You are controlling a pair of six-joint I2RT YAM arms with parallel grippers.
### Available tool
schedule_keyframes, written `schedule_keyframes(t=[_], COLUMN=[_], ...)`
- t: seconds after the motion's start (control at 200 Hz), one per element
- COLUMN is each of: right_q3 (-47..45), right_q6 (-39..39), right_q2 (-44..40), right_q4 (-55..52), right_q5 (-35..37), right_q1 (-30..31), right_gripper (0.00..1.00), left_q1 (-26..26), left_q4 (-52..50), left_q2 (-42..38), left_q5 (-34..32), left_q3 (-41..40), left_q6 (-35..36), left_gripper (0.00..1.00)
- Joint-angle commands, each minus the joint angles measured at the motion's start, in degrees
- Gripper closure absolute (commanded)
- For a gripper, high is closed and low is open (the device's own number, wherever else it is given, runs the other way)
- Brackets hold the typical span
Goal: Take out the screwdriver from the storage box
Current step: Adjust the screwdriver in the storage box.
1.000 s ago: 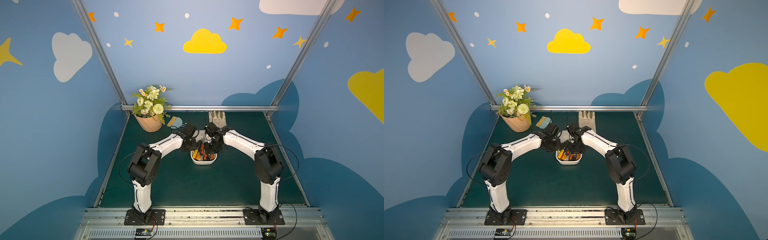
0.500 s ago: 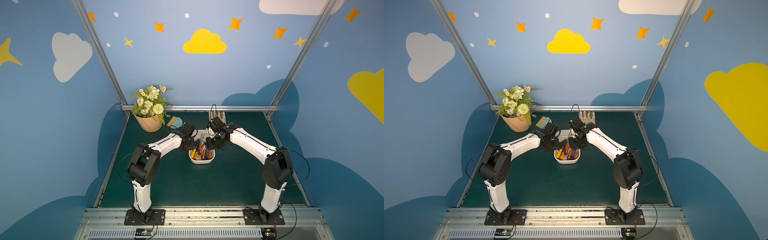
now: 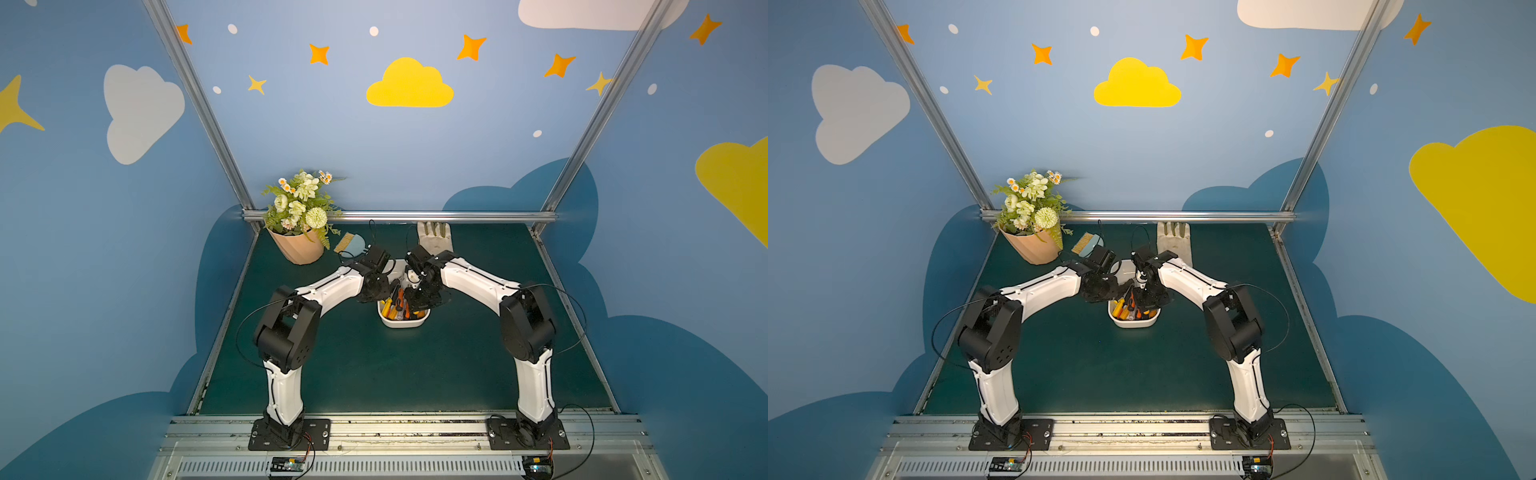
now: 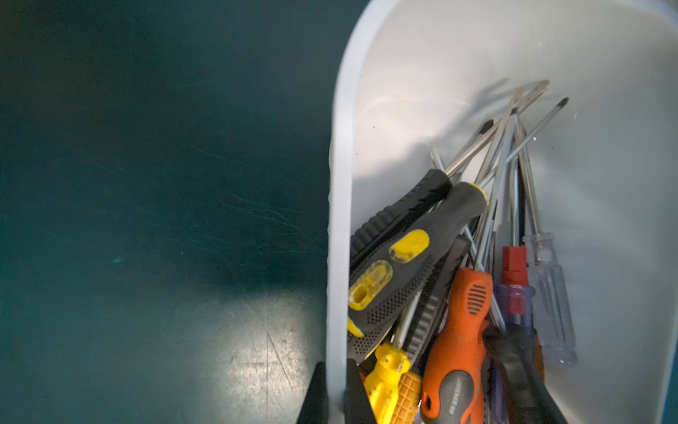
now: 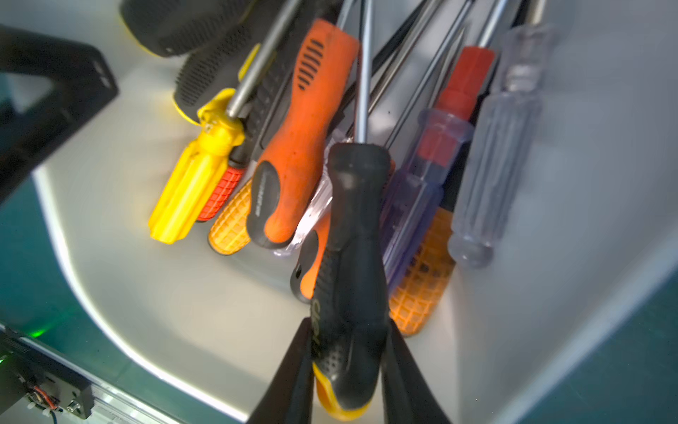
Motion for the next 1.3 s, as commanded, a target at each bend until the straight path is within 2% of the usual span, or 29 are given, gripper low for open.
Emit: schedule_keyframes(t=[0.0, 0.045, 0.115, 0.235, 0.295, 0.441, 0.681, 0.791, 1.056, 1.152, 1.297], right_q3=[2.5, 2.8, 3.1, 4.1, 5.1, 7.1, 7.3, 6.2, 4.9, 5.1, 5.0], right_q6=[-0.7, -0.8, -0.9, -1.2, -1.6, -2.5, -0.4, 1.3, 4.5, 5.1, 6.0], right_q2=[-0.2, -0.3, -0.3, -0.2, 0.2, 1.5, 2.1, 2.2, 2.8, 3.1, 3.6], right_q4=[-2.9, -3.2, -3.3, -3.4, -3.7, -5.4, -5.1, -3.8, -1.4, -1.1, -1.2], right_q5=[-1.3, -1.2, -1.0, -0.7, -0.8, 0.0, -0.3, -0.1, -0.8, -1.3, -1.3], right_q1=[0.6, 0.5, 0.4, 0.1, 0.1, 0.1, 0.0, 0.0, 0.1, 0.4, 0.8], right_gripper=[1.00, 0.99, 0.83, 0.67, 0.61, 0.55, 0.52, 0.52, 0.52, 0.52, 0.55], left_q1=[1.0, 1.0, 1.0, 1.0, 1.0, 1.0, 1.5, 2.2, 4.6, 4.6, 4.6], left_q4=[-3.3, -3.3, -3.2, -3.2, -3.1, -2.9, -3.5, -4.6, -6.5, -6.8, -7.4], left_q2=[-0.5, -0.4, -0.2, -0.2, -0.1, 0.3, 0.3, 0.4, 2.2, 3.5, 6.7], left_q5=[-3.2, -3.1, -3.0, -2.9, -3.1, -1.4, -0.2, -0.3, 2.0, 3.0, 7.0], left_q3=[-0.2, -0.2, -0.2, -0.2, -0.3, -0.3, 1.8, 4.0, 9.3, 10.6, 12.7], left_q6=[-0.3, -0.2, -0.3, -0.2, -0.2, -0.4, 0.5, 1.5, 3.0, 3.4, 4.4], left_gripper=[0.98, 0.98, 0.98, 0.98, 0.98, 0.98, 0.96, 0.85, 0.68, 0.63, 0.61])
